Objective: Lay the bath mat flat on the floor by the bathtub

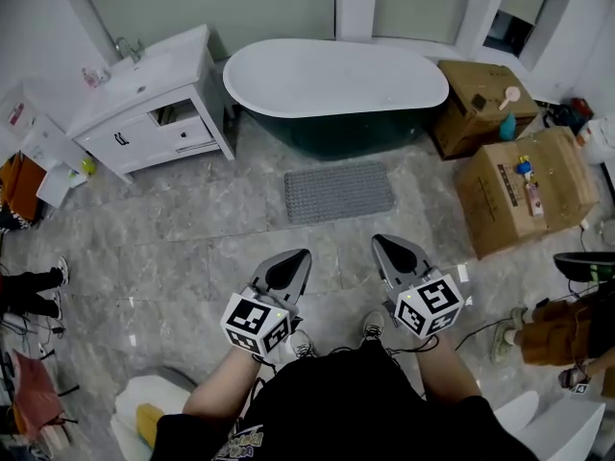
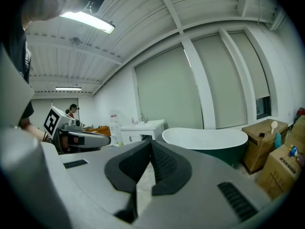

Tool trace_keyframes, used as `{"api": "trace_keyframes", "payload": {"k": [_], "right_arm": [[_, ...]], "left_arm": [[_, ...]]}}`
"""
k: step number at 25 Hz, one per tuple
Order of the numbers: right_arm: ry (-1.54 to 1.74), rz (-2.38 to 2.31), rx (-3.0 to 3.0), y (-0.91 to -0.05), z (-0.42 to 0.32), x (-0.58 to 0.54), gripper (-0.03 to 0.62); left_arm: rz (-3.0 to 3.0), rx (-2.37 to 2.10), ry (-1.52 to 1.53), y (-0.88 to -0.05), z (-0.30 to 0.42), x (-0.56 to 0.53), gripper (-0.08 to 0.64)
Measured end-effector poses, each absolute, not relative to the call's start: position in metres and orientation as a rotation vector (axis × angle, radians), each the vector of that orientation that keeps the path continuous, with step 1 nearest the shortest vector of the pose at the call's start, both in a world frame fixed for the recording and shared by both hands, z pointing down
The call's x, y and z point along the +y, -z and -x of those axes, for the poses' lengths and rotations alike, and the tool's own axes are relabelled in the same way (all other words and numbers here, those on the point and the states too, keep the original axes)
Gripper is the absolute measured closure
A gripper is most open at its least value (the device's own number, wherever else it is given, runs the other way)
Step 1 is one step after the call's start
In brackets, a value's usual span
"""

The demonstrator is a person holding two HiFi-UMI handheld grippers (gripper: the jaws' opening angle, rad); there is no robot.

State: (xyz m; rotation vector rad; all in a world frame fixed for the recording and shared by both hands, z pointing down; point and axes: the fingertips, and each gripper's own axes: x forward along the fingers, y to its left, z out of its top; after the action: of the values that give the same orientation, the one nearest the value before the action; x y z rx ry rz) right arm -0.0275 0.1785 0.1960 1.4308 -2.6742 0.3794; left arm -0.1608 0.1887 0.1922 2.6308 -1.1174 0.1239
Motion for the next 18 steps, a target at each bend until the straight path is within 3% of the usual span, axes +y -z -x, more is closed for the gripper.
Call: {"api": "trace_keyframes", "payload": {"k": [18], "right_arm": [[-0.375,-1.467,-2.628,-0.195,0.040,0.194,0.576]], "left_arm": [[-2.656,-1.069,-0.106,-0.185,0.173,0.192,0.545]]}}
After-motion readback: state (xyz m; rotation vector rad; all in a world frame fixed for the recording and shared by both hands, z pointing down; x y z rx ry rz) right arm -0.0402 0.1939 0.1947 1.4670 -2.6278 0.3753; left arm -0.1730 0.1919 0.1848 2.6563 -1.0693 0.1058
